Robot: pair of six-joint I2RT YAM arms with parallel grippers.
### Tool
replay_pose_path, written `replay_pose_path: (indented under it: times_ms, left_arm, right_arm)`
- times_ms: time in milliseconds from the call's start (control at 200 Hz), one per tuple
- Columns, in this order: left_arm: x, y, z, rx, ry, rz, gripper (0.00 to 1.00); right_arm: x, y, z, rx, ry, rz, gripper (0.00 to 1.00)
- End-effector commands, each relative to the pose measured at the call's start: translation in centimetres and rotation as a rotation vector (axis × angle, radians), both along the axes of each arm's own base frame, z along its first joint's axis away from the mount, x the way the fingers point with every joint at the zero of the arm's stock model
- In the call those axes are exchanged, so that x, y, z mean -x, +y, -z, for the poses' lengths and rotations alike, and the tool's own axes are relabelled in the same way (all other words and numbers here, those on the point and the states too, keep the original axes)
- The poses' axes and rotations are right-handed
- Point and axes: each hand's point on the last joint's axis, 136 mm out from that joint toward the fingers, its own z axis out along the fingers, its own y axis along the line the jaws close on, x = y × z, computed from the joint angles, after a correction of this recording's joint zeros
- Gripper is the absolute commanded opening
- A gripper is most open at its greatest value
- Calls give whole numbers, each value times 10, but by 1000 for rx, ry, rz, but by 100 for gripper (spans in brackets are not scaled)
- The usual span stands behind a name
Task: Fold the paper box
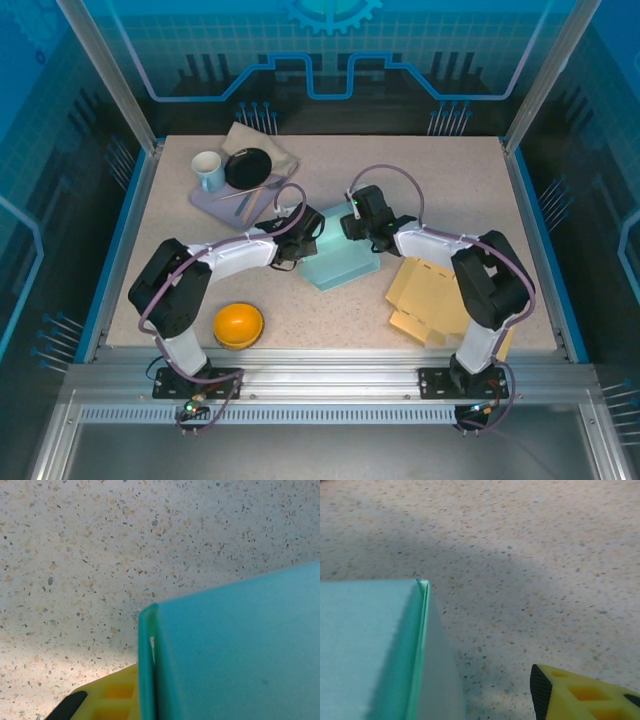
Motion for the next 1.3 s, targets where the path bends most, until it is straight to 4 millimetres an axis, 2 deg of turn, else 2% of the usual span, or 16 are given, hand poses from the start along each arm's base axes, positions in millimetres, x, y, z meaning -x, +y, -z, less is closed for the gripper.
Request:
replay_pose_path:
  times_ms: [0,285,435,690,885,1045,1296]
  left_arm:
    - [12,19,7,-58,68,-32,15]
    - [12,19,8,-45,79,-44,15]
    - [12,20,8,-46,82,-47,15]
    - [12,22,13,-46,95,-51,15]
    - [13,24,18,-57,104,-54,15]
    - [14,24,19,-52,106,-57,15]
    - [15,24,19,-43,110,-56,15]
  right_arm:
    - [-7,-17,-2,-35,1,-11,54]
    - [9,-9,21,22,86,-48,54]
    - [18,-3,26,-14,116,-75,55]
    - [42,26,20,-120,163,-197,59]
    - [50,35,3,-184,175,-215,62]
    - [47,29,-6,-147,169,-187,62]
    - [43,24,22,-61,193,-178,61]
